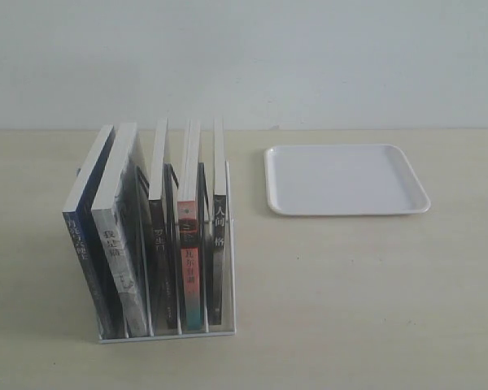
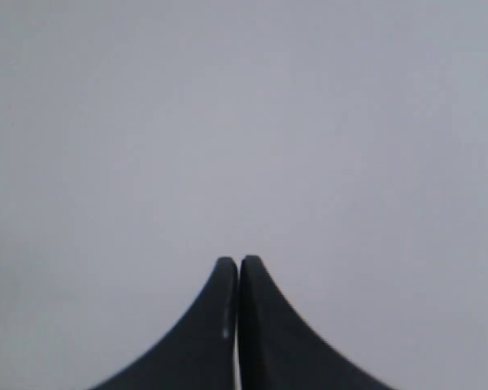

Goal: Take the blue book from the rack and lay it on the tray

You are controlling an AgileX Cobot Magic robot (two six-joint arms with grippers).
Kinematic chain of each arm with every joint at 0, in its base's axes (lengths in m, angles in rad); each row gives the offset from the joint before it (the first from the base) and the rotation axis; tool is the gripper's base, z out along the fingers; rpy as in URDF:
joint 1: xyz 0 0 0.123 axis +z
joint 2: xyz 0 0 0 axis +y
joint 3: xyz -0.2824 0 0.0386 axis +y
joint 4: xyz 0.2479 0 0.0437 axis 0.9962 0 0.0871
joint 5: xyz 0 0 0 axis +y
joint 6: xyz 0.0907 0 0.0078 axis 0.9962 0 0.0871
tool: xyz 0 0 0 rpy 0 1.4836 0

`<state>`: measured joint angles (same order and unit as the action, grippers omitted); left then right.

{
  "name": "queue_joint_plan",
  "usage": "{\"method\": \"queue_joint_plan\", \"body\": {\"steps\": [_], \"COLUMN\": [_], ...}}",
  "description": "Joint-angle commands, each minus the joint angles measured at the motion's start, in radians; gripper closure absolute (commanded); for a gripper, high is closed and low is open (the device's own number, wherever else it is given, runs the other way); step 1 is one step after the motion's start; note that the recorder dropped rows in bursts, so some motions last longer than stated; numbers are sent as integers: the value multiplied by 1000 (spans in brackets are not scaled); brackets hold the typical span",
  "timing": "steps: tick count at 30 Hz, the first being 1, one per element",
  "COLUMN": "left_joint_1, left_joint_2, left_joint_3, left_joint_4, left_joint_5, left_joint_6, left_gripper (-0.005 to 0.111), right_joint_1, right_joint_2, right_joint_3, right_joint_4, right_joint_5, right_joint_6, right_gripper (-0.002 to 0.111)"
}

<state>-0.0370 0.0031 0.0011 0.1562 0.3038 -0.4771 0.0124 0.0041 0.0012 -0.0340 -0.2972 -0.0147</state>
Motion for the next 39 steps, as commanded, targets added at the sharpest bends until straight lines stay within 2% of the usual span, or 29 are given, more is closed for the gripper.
{"method": "queue_joint_plan", "body": {"steps": [1,6,8,13,14,16,23,31,35,39], "left_joint_1": [1,1,1,1,1,1,1,1,1,1], "left_joint_2": [-3,-3,-3,-3,-3,-3,-3,-3,-3,-3], "left_joint_3": [-1,-1,-1,-1,-1,-1,-1,-1,-1,-1], "left_joint_4": [0,0,0,0,0,0,0,0,0,0], "left_joint_5": [-11,-11,-11,-11,-11,-11,-11,-11,-11,-11], "left_joint_6": [1,1,1,1,1,1,1,1,1,1], "left_gripper": [103,103,103,103,103,103,103,103,103,103], "right_joint_1": [-3,-3,-3,-3,-3,-3,-3,-3,-3,-3], "right_joint_2": [-4,32,100,314,351,405,488,510,554,629], "right_joint_3": [-20,-246,-362,-624,-652,-678,-688,-688,-688,-688], "right_joint_4": [26,56,48,47,47,47,47,67,210,518], "right_joint_5": [-148,9,150,652,693,719,646,723,854,967], "right_joint_6": [15,15,15,7,7,7,6,70,5,-265], "right_gripper": [108,108,108,108,108,108,108,108,108,109]}}
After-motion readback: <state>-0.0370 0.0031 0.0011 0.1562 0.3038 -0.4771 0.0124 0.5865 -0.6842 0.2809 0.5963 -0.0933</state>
